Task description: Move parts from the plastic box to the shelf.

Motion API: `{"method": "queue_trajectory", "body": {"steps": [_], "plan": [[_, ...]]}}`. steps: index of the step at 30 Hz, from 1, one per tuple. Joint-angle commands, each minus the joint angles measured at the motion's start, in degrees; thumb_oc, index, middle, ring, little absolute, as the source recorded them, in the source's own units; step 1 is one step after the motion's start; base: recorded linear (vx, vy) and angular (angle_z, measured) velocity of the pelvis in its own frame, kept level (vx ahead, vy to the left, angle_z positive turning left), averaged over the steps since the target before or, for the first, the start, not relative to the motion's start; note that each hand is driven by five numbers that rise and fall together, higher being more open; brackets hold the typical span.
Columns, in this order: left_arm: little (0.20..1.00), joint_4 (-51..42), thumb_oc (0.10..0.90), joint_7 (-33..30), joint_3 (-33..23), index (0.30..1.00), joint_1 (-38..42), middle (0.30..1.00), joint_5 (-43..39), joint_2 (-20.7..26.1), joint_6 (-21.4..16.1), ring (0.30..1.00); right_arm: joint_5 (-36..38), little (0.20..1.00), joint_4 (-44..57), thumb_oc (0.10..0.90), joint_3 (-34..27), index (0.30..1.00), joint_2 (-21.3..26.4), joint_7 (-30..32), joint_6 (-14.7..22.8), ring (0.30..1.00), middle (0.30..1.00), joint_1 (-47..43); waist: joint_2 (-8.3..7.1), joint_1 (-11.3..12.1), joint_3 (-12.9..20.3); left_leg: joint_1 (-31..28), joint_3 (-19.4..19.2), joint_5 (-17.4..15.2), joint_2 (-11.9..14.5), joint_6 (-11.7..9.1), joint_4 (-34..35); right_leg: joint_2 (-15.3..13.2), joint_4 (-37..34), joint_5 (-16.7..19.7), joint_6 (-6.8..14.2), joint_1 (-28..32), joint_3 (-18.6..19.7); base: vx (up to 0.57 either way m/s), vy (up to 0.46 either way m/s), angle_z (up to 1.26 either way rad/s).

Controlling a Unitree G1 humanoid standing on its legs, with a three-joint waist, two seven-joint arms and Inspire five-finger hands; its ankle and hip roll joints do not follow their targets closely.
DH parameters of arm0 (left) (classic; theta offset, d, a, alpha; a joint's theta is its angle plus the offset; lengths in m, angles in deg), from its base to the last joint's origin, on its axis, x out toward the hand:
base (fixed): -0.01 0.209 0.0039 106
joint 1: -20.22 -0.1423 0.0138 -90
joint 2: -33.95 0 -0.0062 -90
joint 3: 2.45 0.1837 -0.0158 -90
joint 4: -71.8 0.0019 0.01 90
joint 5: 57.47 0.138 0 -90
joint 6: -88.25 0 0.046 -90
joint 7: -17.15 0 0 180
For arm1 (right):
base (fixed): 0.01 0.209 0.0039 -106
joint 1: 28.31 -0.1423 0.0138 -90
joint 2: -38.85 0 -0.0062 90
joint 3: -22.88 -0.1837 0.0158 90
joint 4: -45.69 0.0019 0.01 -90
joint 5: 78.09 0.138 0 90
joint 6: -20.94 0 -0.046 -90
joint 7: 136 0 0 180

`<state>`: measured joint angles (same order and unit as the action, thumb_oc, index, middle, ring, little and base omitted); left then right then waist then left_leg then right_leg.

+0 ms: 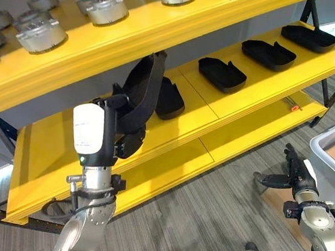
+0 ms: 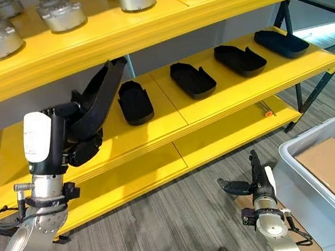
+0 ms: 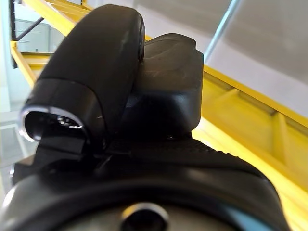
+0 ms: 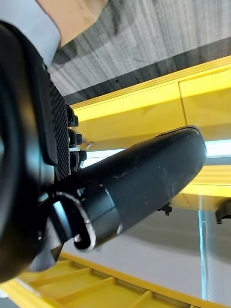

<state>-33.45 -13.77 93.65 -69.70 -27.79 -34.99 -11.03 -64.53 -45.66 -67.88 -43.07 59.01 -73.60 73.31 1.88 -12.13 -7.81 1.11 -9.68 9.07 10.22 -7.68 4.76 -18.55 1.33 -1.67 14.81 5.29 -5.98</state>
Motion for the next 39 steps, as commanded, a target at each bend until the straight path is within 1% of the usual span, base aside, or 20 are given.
{"method": "queue_trajectory", "body": {"steps": [1,8,10,11,13,15,17,18,20,21,22,23,24,25,29,32,34,35,37,39], "plan": [[0.3,-6.8,0.4,-5.8,-10.4,0.3,6.9,0.3,0.2,-0.1,-4.4,0.3,-0.3,1.0,8.0,0.9,-1.4,1.0,3.4,-1.3,3.2,1.0,1.0,-4.9,-0.34,0.0,0.7,-6.1,-6.0,-9.3,0.2,2.5,-3.4,4.5,3.1,0.0,-3.6,-3.3,-1.5,0.0,0.0,0.0],[0.3,-5.9,0.4,-6.0,-12.2,0.3,1.7,0.3,1.0,-1.3,-7.3,0.3,1.9,1.0,7.2,0.9,-1.2,1.0,4.6,-2.5,2.1,1.0,1.0,-5.4,-0.95,1.7,0.0,-4.9,-5.3,-9.7,0.2,2.2,-4.8,4.3,2.1,0.4,-3.9,-3.0,-2.6,0.03,0.119,0.07],[0.3,-5.5,0.4,-5.6,-12.7,0.3,0.9,0.3,1.8,-0.6,-10.0,0.3,1.6,1.0,6.2,0.9,-1.7,1.0,4.8,-1.6,3.1,1.0,1.0,-6.0,-1.36,2.4,-0.3,-4.0,-5.3,-10.5,-1.1,3.0,-5.8,3.3,1.3,1.7,-3.1,-3.2,-3.1,0.09,0.367,0.16],[0.3,-5.1,0.4,-4.9,-12.6,0.3,1.2,0.3,1.7,-0.1,-11.8,0.3,1.6,1.0,5.8,0.9,-2.2,1.0,4.3,-0.5,3.8,1.0,1.0,-6.0,-1.64,2.7,-0.2,-3.8,-5.5,-11.0,-2.5,3.8,-6.0,1.9,0.4,3.8,-2.6,-3.3,-3.3,0.14,0.412,0.14],[0.3,-5.1,0.4,-4.3,-12.6,0.3,1.4,0.3,1.6,0.1,-12.7,0.3,1.6,1.0,5.5,0.9,-2.6,1.0,3.9,-0.2,4.0,1.0,1.0,-5.8,-1.72,2.6,-0.2,-3.9,-5.9,-11.1,-3.3,4.2,-5.9,1.0,-0.1,5.5,-2.4,-3.5,-3.5,0.1,0.253,0.15],[0.3,-4.8,0.4,-3.6,-12.6,0.3,1.8,0.3,1.3,0.5,-13.6,0.3,1.2,1.0,4.8,0.9,-3.0,1.0,3.0,-0.1,4.7,1.0,1.0,-5.7,-1.79,2.6,-0.1,-4.4,-7.2,-11.0,-4.3,4.8,-5.2,-0.4,-0.9,8.3,-2.0,-4.1,-4.3,0.09,0.211,0.16],[0.3,-4.9,0.4,-3.3,-12.9,0.3,1.7,0.3,1.4,0.8,-13.7,0.3,0.9,1.0,4.3,0.9,-3.3,1.0,2.2,-0.7,5.2,1.0,1.0,-6.0,-1.84,2.8,-0.2,-5.4,-9.5,-10.8,-4.8,4.9,-4.3,-1.4,-1.0,10.8,-1.6,-5.0,-6.8,0.07,0.199,-0.04],[0.3,-4.8,0.4,-3.4,-13.2,0.3,1.3,0.3,2.2,1.1,-14.1,0.3,0.4,1.0,3.8,0.9,-3.1,1.0,1.5,-0.9,5.6,1.0,1.0,-6.7,-1.84,3.3,-0.6,-6.8,-12.0,-11.1,-4.9,4.9,-3.4,-1.9,0.2,12.0,-0.9,-5.8,-9.7,0.02,0.177,-0.33],[0.3,-5.0,0.4,-3.4,-13.8,0.3,0.6,0.3,3.7,1.2,-14.5,0.3,-0.1,1.0,3.1,0.9,-3.0,1.0,1.0,-1.0,6.2,1.0,1.0,-7.3,-1.82,3.8,-0.9,-7.6,-14.2,-11.0,-5.0,5.1,-2.5,-1.8,2.2,12.1,-0.6,-7.0,-12.0,0.03,0.182,-0.98],[0.3,-5.2,0.4,-2.9,-14.4,0.3,0.6,0.3,4.3,1.8,-14.2,0.3,0.1,1.0,3.3,0.9,-3.1,1.0,1.1,-0.9,5.9,1.0,1.0,-7.4,-1.24,3.7,-0.6,-8.1,-14.2,-11.7,-5.6,5.4,-1.9,1.5,4.1,7.5,-0.7,-6.8,-12.7,0.0,0.211,-1.01],[0.3,-4.4,0.4,-1.8,-13.9,0.3,3.2,0.3,2.5,3.4,-13.0,0.3,0.3,1.0,3.7,0.9,-3.2,1.0,1.5,-0.3,5.9,1.0,1.0,-6.9,-1.08,2.2,-0.6,-6.5,-13.3,-10.9,-7.0,6.7,-2.5,4.5,5.2,6.4,-2.4,-8.0,-10.4,0.02,0.276,-0.22],[0.3,-2.4,0.4,-2.4,-11.8,0.3,6.4,0.3,1.1,5.2,-12.9,0.3,0.5,1.0,4.5,0.9,-3.4,1.0,1.8,0.6,6.6,1.0,1.0,-5.2,-0.49,-0.3,-0.3,-5.8,-10.1,-10.8,-8.3,7.8,-1.4,8.2,8.0,5.8,-3.2,-11.5,-2.6,-0.02,0.204,0.64],[0.3,-1.6,0.4,-2.3,-10.9,0.3,7.6,0.3,0.8,4.8,-14.2,0.3,1.7,1.0,5.0,0.9,-4.9,1.0,1.2,1.4,7.2,1.0,1.0,-2.9,0.16,-2.2,-0.3,-6.0,-8.4,-10.1,-8.9,8.7,0.1,14.0,12.3,1.6,-4.4,-11.9,1.4,0.03,0.127,1.19],[0.3,-1.7,0.4,-2.0,-10.9,0.3,7.5,0.3,0.8,4.6,-13.8,0.3,2.6,1.0,5.0,0.9,-5.6,1.0,1.2,0.6,7.6,1.0,1.0,-2.2,0.25,-2.3,-0.2,-6.0,-8.8,-10.0,-9.0,8.9,0.1,16.4,15.4,-0.5,-5.4,-12.2,0.5,0.02,0.038,1.07],[0.3,-0.9,0.4,-3.0,-9.7,0.3,8.9,0.3,0.8,5.4,-11.5,0.3,2.7,1.0,4.0,0.9,-4.4,1.0,1.5,-0.4,8.5,1.0,1.0,-3.4,0.11,-1.9,-0.3,-5.5,-9.1,-10.4,-10.2,9.2,-0.3,19.0,15.7,-4.5,-7.9,-11.4,-1.8,-0.03,-0.043,-0.01],[0.3,-0.3,0.4,-2.8,-8.6,0.3,9.7,0.3,1.1,4.4,-11.2,0.3,3.6,1.0,2.9,0.9,-3.5,1.0,1.9,0.8,8.2,1.0,1.0,-4.2,0.26,-1.8,-0.1,-4.4,-7.1,-10.7,-11.3,9.3,-1.6,20.1,11.5,-4.7,-9.2,-9.4,0.7,-0.03,-0.12,-0.24],[0.3,-0.5,0.4,-2.5,-9.3,0.3,8.1,0.3,1.8,3.7,-11.7,0.3,3.9,1.0,2.9,0.9,-3.7,1.0,2.1,0.7,8.0,1.0,1.0,-4.0,0.36,-1.8,0.2,-4.3,-6.8,-10.5,-11.6,9.2,-1.6,20.1,8.2,-3.4,-9.6,-8.2,1.8,0.0,-0.137,-0.03],[0.3,-0.6,0.4,-2.4,-9.6,0.3,7.5,0.3,1.9,3.5,-11.8,0.3,3.9,1.0,3.3,0.9,-3.8,1.0,2.1,0.4,7.7,1.0,1.0,-3.5,0.44,-2.0,0.4,-4.6,-7.0,-10.7,-11.7,9.2,-1.5,20.1,7.2,-3.1,-9.6,-7.6,2.1,0.01,-0.145,0.08],[0.3,-0.7,0.4,-1.9,-10.3,0.3,6.7,0.3,2.1,3.4,-12.8,0.3,3.5,1.0,4.7,0.9,-4.7,1.0,2.1,-0.4,7.3,1.0,1.0,-2.2,0.54,-3.0,0.4,-4.1,-9.9,-12.6,-12.2,9.7,-4.7,19.8,6.6,-3.0,-10.0,-7.1,2.3,-0.04,-0.121,0.17],[0.3,-0.8,0.4,-1.9,-10.1,0.3,6.9,0.3,2.1,3.5,-12.8,0.3,3.5,1.0,4.8,0.9,-4.5,1.0,2.2,-0.2,7.3,1.0,1.0,-2.1,0.25,-3.2,0.1,-2.7,-10.4,-13.8,-11.6,9.5,-8.3,19.3,7.2,-3.4,-10.2,-7.1,2.3,-0.06,-0.05,0.18]]}}
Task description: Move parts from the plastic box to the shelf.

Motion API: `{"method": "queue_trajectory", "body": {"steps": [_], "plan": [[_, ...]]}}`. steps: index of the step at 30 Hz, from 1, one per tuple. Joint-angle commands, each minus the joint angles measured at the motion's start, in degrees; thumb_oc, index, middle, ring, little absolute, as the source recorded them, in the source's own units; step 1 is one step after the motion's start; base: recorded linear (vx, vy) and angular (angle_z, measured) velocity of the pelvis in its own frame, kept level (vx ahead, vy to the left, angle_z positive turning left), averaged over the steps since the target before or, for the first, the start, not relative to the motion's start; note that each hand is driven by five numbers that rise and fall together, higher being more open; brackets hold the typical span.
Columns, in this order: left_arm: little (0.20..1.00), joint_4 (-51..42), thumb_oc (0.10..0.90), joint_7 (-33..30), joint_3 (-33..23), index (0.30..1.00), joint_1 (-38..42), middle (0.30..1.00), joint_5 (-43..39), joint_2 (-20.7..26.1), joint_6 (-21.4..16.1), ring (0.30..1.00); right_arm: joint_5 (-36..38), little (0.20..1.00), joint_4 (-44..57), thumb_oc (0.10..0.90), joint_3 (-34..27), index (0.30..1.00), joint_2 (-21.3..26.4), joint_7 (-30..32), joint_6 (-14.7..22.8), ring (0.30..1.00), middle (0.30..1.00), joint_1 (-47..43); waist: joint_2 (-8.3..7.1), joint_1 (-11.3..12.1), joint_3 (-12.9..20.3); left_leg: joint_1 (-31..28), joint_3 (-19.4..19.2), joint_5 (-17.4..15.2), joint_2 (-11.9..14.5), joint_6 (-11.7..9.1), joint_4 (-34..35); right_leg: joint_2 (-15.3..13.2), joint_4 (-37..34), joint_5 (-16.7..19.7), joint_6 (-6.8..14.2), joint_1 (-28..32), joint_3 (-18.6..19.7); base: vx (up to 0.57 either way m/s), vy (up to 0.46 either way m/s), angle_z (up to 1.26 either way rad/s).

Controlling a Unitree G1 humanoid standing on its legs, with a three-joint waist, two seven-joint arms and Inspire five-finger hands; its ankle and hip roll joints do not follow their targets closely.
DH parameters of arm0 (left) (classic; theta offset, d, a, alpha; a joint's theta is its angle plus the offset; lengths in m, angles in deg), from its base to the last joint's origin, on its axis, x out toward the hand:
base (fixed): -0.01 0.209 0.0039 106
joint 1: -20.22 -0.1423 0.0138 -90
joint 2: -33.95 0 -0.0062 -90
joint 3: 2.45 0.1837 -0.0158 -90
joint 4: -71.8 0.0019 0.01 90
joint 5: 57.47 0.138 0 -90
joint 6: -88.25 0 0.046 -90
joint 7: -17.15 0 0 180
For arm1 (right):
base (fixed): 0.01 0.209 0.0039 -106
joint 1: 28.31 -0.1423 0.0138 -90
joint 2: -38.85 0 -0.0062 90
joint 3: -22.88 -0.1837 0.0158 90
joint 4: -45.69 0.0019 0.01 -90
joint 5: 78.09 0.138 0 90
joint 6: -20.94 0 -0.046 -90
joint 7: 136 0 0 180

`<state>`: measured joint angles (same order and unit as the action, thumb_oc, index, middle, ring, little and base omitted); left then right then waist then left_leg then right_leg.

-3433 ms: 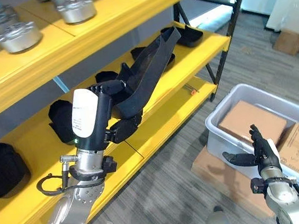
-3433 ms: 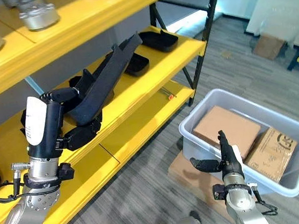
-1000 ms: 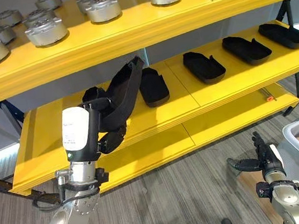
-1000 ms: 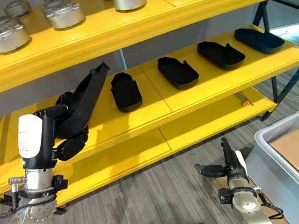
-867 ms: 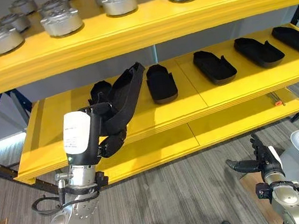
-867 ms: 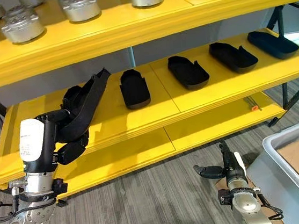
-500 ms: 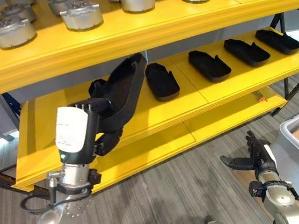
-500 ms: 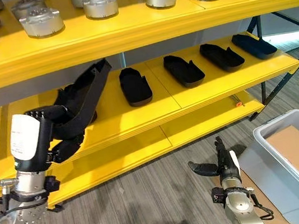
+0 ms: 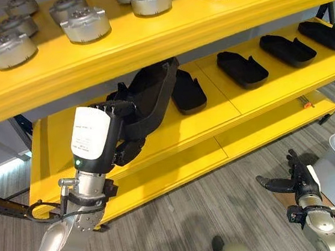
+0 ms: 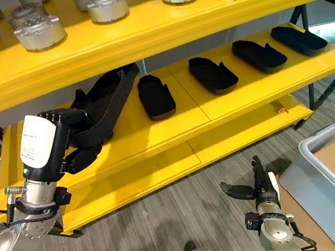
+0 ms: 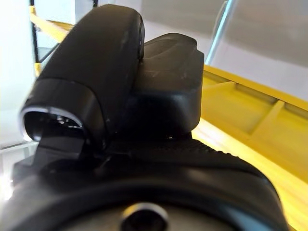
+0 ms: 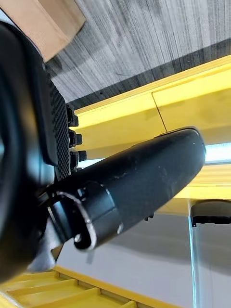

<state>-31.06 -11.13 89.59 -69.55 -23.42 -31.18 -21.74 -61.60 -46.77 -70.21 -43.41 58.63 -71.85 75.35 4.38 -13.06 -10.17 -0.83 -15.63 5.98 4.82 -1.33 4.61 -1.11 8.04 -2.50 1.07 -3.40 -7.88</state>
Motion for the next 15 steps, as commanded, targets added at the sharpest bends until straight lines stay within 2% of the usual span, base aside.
{"method": "queue_trajectory", "body": {"steps": [1,3,6,7,8,9,12,15], "plan": [[0.3,-3.5,0.4,-4.6,-5.4,0.3,7.3,0.3,-2.3,-0.4,-1.9,0.3,0.5,1.0,5.3,0.9,-1.9,1.0,2.7,0.9,6.0,1.0,1.0,-4.4,-2.61,-2.3,1.7,0.6,-4.6,-11.6,-4.9,2.7,-11.3,1.0,1.5,-2.9,3.3,1.4,3.9,-0.08,-0.025,0.13],[0.3,-3.8,0.4,-4.8,-4.9,0.3,8.3,0.3,-2.3,-0.4,-1.6,0.3,0.9,1.0,3.5,0.9,-1.5,1.0,2.9,1.5,6.9,1.0,1.0,-4.9,-2.62,-2.3,1.1,1.4,-3.4,-11.8,-2.7,1.8,-13.0,0.4,3.5,-4.0,2.7,0.6,3.8,-0.09,0.063,0.17],[0.3,-4.1,0.4,-5.1,-4.6,0.3,9.0,0.3,-2.9,0.1,-0.5,0.3,1.1,1.0,2.4,0.9,-1.7,1.0,3.3,1.8,7.5,1.0,1.0,-4.7,-2.58,-2.2,0.8,0.7,-1.1,-10.3,0.2,0.6,-11.4,-0.3,5.6,-5.5,2.3,0.1,4.1,-0.02,0.132,0.07],[0.3,-4.3,0.4,-5.7,-4.4,0.3,9.2,0.3,-2.9,0.6,0.4,0.3,1.5,1.0,2.5,0.9,-1.8,1.0,4.0,1.5,7.5,1.0,1.0,-4.6,-2.73,-2.1,1.0,0.6,0.8,-7.8,3.4,-0.5,-10.1,-0.9,6.9,-6.2,2.0,-0.6,4.6,0.02,0.251,-0.06],[0.3,-4.4,0.4,-6.0,-4.3,0.3,9.1,0.3,-3.2,0.9,0.9,0.3,1.7,1.0,2.5,0.9,-1.8,1.0,4.4,1.3,7.5,1.0,1.0,-4.5,-2.9,-2.1,1.0,0.5,1.9,-6.2,5.4,-1.3,-9.7,-1.4,7.7,-6.7,1.8,-1.0,4.8,0.05,0.338,-0.09],[0.3,-4.4,0.4,-6.5,-4.2,0.3,8.8,0.3,-3.3,1.0,1.5,0.3,1.9,1.0,2.5,0.9,-1.7,1.0,5.0,0.8,7.7,1.0,1.0,-4.4,-3.06,-2.2,1.0,0.0,3.5,-3.0,8.5,-2.6,-9.3,-2.3,9.0,-7.5,1.7,-1.5,4.8,0.06,0.331,-0.14],[0.3,-4.1,0.4,-8.5,-3.9,0.3,8.3,0.3,-2.7,0.3,2.5,0.3,2.4,1.0,2.4,0.9,-2.0,1.0,6.9,0.0,8.8,1.0,1.0,-4.7,-2.28,-3.3,0.8,-1.8,3.9,3.9,15.0,-5.2,-7.4,-4.8,11.4,-8.3,1.6,-3.4,4.3,0.03,0.408,-0.33],[0.3,-3.3,0.4,-9.6,-3.2,0.3,8.8,0.3,-2.0,-0.4,2.2,0.3,1.3,1.0,2.1,0.9,-2.5,1.0,7.7,-0.2,9.5,1.0,1.0,-5.3,-0.7,-4.9,0.4,-3.7,0.9,5.0,17.0,-6.4,-5.6,-7.1,13.5,-8.7,2.3,-5.1,3.4,0.05,0.454,-0.04]]}}
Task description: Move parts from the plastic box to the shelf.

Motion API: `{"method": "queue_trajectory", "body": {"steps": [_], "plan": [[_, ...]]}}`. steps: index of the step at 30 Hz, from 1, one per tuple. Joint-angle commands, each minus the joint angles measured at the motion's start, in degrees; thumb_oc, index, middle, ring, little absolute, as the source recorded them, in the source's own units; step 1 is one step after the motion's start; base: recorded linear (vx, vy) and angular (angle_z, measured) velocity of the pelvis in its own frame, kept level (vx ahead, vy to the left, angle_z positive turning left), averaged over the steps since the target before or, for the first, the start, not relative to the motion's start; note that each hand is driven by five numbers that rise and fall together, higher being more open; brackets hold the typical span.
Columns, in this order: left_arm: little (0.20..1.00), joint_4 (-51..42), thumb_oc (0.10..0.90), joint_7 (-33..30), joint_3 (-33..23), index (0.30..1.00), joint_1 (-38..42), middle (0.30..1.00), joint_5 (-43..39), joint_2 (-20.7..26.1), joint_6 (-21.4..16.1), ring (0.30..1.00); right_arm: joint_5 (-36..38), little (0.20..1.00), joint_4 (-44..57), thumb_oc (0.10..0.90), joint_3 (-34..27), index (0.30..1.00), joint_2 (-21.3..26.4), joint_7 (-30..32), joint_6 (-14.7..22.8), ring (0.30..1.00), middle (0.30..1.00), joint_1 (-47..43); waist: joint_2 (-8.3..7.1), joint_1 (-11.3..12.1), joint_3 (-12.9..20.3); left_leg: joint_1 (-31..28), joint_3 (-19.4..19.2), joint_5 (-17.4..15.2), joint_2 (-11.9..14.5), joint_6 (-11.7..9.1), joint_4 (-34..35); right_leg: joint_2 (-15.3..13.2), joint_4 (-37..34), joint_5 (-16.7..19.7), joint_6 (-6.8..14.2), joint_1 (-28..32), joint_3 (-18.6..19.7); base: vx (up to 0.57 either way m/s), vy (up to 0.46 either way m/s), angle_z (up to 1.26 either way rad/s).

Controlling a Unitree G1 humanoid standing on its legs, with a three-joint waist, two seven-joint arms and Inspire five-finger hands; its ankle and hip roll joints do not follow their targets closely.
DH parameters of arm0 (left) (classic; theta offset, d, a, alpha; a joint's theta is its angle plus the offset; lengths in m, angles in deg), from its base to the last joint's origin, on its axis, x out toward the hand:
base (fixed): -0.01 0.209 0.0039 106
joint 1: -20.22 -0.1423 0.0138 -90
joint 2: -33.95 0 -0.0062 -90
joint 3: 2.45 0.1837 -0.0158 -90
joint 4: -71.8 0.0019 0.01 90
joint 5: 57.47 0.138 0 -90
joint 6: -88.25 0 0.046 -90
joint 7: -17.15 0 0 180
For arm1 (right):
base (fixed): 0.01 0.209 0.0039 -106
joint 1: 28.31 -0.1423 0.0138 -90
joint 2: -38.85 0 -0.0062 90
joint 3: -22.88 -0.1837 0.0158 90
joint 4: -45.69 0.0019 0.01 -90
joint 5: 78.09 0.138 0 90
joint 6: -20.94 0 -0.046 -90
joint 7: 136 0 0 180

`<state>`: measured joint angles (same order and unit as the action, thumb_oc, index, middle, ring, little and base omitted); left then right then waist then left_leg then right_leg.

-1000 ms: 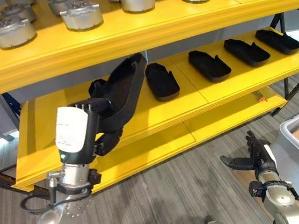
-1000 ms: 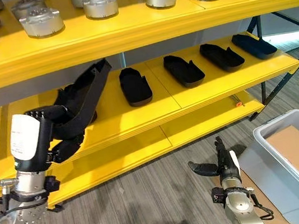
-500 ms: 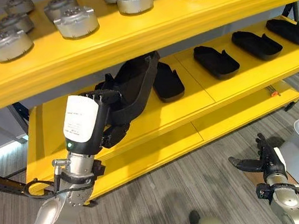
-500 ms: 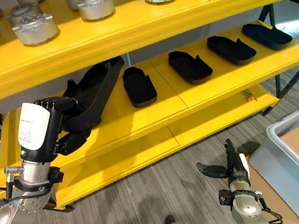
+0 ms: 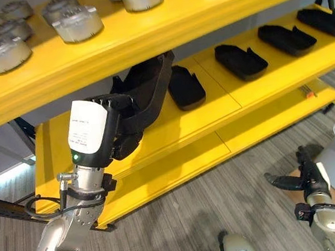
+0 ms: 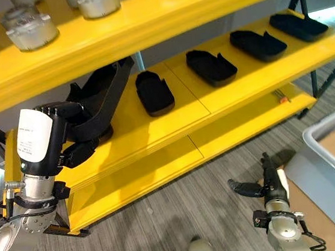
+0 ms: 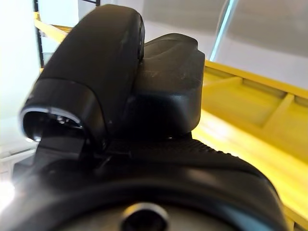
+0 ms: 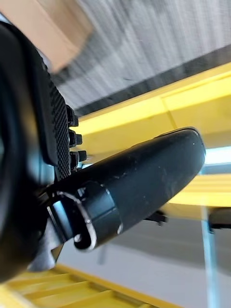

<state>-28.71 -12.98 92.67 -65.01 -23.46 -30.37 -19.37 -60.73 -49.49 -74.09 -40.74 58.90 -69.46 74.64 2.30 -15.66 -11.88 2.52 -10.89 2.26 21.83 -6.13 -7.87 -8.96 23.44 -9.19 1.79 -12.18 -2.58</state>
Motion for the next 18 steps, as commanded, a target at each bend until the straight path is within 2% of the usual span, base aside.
{"method": "queue_trajectory", "body": {"steps": [1,3,4,7,8,11,15,18], "plan": [[0.3,-5.7,0.4,-8.1,-6.0,0.3,4.0,0.3,-1.8,-1.6,0.0,0.3,0.4,1.0,4.1,0.9,1.5,1.0,5.3,-0.2,6.6,1.0,1.0,-5.4,2.36,-2.5,1.9,-7.8,-5.1,9.2,0.0,-2.4,7.7,-0.3,-1.4,-2.0,2.1,3.3,-1.8,0.1,0.489,0.24],[0.3,-5.9,0.4,-8.0,-5.8,0.3,4.0,0.3,-2.1,-2.0,0.4,0.3,0.3,1.0,2.6,0.9,1.7,1.0,4.7,0.1,6.7,1.0,1.0,-6.1,3.36,-2.6,1.7,-8.0,-6.1,8.6,-0.9,-2.5,8.0,-1.5,-1.9,-1.5,2.9,3.8,-1.6,0.17,0.487,0.27],[0.3,-5.5,0.4,-7.8,-5.6,0.3,4.5,0.3,-2.7,-2.0,0.7,0.3,-0.2,1.0,1.4,0.9,1.3,1.0,3.6,0.2,7.0,1.0,1.0,-6.2,3.8,-2.5,1.9,-7.7,-6.6,7.2,-2.4,-2.3,7.9,-2.4,-3.6,-0.5,4.0,5.1,-1.5,0.2,0.412,0.38],[0.3,-5.5,0.4,-7.2,-5.5,0.3,5.4,0.3,-2.5,-2.4,0.8,0.3,-1.3,1.0,0.4,0.9,0.8,1.0,2.5,0.3,7.4,1.0,1.0,-6.4,3.89,-2.1,2.3,-7.1,-6.0,5.1,-4.7,-1.6,8.2,-3.1,-6.5,1.2,5.4,6.8,-0.7,0.19,0.253,0.41],[0.3,-6.0,0.4,-5.5,-5.8,0.3,6.0,0.3,-2.5,-2.3,1.2,0.3,-2.0,1.0,0.8,0.9,0.3,1.0,1.5,0.1,7.2,1.0,1.0,-6.0,3.45,-1.7,2.9,-6.8,-5.8,2.7,-6.5,-1.0,8.5,-3.9,-9.5,2.8,6.6,8.2,-0.9,0.17,0.116,0.48],[0.3,-6.3,0.4,-4.3,-6.3,0.3,6.4,0.3,-2.2,-2.0,1.7,0.3,-2.7,1.0,1.9,0.9,0.0,1.0,0.4,-0.3,6.2,1.0,1.0,-5.5,2.62,-1.1,3.5,-7.0,-6.2,0.2,-8.3,-0.5,8.9,-5.0,-12.7,5.0,8.0,9.3,-1.7,0.15,0.066,0.35],[0.3,-6.6,0.4,-4.5,-7.2,0.3,5.8,0.3,-1.9,-1.4,1.8,0.3,-2.9,1.0,2.8,0.9,0.3,1.0,-0.8,-0.3,4.7,1.0,1.0,-5.7,1.2,0.2,4.0,-7.0,-6.7,-1.4,-9.7,0.2,8.5,-6.2,-16.1,7.4,9.2,10.4,-3.3,0.1,0.01,0.05],[0.3,-6.8,0.4,-7.1,-8.8,0.3,3.8,0.3,-1.1,-1.4,0.9,0.3,-3.5,1.0,3.1,0.9,0.5,1.0,-1.2,-0.9,4.0,1.0,1.0,-5.5,0.07,1.3,4.3,-6.9,-6.6,-2.0,-10.3,0.4,8.6,-6.6,-19.0,9.1,9.9,11.3,-3.9,0.09,-0.04,-0.06]]}}
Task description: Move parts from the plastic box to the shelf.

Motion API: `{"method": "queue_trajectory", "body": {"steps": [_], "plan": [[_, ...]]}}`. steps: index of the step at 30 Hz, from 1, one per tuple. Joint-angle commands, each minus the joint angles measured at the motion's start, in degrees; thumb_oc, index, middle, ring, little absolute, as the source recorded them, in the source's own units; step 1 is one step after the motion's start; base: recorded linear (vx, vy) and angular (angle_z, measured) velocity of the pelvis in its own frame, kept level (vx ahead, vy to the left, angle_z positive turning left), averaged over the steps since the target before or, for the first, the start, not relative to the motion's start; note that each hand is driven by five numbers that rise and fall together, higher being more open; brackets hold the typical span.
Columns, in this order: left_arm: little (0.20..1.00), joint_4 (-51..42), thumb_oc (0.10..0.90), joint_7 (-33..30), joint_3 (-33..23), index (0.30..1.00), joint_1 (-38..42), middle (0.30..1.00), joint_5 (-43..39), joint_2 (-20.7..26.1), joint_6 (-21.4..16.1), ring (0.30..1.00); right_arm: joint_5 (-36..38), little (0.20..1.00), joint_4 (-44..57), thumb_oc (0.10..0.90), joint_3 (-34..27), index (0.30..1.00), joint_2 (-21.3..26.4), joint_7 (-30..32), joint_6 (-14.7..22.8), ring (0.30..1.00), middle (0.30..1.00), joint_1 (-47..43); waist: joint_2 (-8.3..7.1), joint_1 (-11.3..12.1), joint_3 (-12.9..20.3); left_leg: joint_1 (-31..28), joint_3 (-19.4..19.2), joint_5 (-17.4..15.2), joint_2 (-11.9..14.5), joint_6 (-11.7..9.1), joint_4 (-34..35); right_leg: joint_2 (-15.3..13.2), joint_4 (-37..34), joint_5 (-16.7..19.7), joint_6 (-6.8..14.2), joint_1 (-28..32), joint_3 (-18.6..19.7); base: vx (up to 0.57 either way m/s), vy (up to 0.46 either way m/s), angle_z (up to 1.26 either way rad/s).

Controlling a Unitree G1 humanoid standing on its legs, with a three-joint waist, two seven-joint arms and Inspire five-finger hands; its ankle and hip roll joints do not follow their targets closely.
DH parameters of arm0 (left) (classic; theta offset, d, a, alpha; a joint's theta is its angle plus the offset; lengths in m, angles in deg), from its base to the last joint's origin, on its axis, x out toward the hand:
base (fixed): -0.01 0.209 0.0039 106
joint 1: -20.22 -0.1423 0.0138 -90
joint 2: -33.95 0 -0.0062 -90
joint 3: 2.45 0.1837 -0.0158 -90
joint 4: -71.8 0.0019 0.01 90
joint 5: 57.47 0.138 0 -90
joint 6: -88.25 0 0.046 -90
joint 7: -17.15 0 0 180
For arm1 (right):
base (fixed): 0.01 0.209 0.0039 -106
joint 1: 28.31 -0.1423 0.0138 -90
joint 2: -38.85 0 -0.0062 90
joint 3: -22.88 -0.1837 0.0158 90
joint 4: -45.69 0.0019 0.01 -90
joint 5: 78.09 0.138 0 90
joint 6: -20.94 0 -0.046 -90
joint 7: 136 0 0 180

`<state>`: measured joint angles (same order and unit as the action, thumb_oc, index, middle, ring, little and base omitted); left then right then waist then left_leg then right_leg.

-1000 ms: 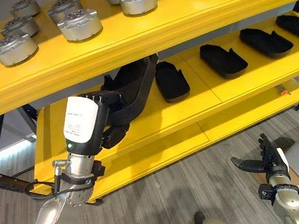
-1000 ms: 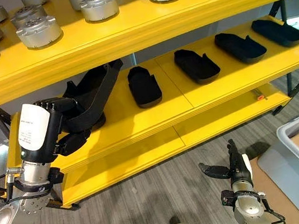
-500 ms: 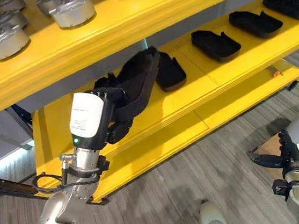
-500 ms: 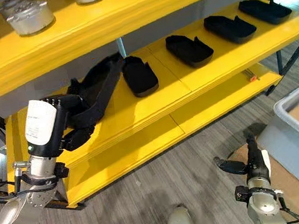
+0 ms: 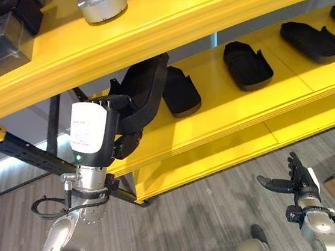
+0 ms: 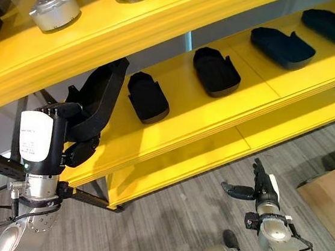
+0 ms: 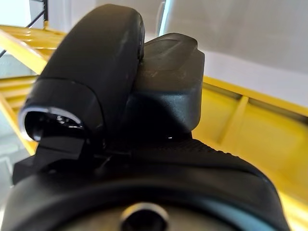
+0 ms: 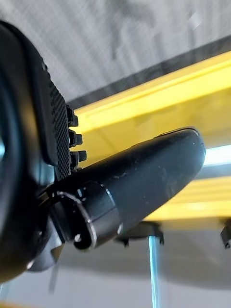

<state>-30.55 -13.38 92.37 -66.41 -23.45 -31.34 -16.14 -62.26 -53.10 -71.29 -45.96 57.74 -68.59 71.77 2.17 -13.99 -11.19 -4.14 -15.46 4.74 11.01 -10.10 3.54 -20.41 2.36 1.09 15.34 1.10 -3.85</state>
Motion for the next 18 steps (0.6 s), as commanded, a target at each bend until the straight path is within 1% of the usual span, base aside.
{"method": "queue_trajectory", "body": {"steps": [1,6,8,12,15,18], "plan": [[0.3,-5.0,0.4,-7.1,-8.9,0.3,4.6,0.3,-1.0,-0.5,-2.4,0.3,-2.0,1.0,7.0,0.9,-2.2,1.0,4.1,-0.1,2.8,1.0,1.0,-2.5,-0.08,-0.2,3.8,-0.4,-2.1,-4.5,0.5,4.4,-2.6,4.8,1.3,-0.8,-3.5,-1.7,-2.8,0.09,-0.074,0.02],[0.3,-4.7,0.4,-6.5,-9.2,0.3,3.7,0.3,-1.3,-1.2,-3.0,0.3,-1.8,1.0,7.6,0.9,-1.3,1.0,4.5,-1.1,1.9,1.0,1.0,-2.3,-0.93,0.4,4.3,-0.6,-2.4,-4.5,0.8,4.3,-2.2,4.9,-0.2,-0.1,-3.2,-1.1,-3.1,0.04,-0.066,0.03],[0.3,-4.5,0.4,-5.4,-8.3,0.3,3.8,0.3,-0.8,-1.6,-2.1,0.3,-1.6,1.0,8.0,0.9,-0.7,1.0,5.0,-1.5,1.3,1.0,1.0,-2.2,-1.26,0.3,4.3,-0.6,-2.4,-4.4,1.1,4.1,-2.2,5.1,0.1,-0.4,-3.2,-1.0,-3.0,0.05,-0.071,-0.01],[0.3,-3.4,0.4,-3.7,-6.2,0.3,4.8,0.3,0.1,-2.2,1.4,0.3,-1.2,1.0,8.3,0.9,-0.5,1.0,6.3,-3.2,0.5,1.0,1.0,-1.4,-1.73,-0.3,4.2,-0.8,-2.5,-4.5,1.8,4.0,-2.5,5.7,1.0,-1.3,-3.7,-0.9,-2.2,0.05,-0.06,-0.03],[0.3,-1.2,0.4,-5.1,-4.4,0.3,6.5,0.3,0.4,-2.2,5.3,0.3,-1.0,1.0,8.3,0.9,-0.5,1.0,7.2,-4.0,0.4,1.0,1.0,-0.9,-1.93,-1.0,4.2,-1.1,-2.9,-4.5,2.2,3.8,-2.5,6.1,1.4,-1.7,-3.9,-0.8,-1.9,0.05,-0.042,-0.03],[0.3,2.1,0.4,-5.8,-3.8,0.3,7.6,0.3,-2.3,-2.5,8.6,0.3,-1.2,1.0,8.1,0.9,-0.5,1.0,7.9,-5.0,0.2,1.0,1.0,-0.5,-1.97,-1.6,4.2,-1.3,-3.4,-4.3,2.5,3.7,-2.4,6.4,1.6,-2.0,-4.0,-0.9,-1.4,0.07,-0.026,-0.06]]}}
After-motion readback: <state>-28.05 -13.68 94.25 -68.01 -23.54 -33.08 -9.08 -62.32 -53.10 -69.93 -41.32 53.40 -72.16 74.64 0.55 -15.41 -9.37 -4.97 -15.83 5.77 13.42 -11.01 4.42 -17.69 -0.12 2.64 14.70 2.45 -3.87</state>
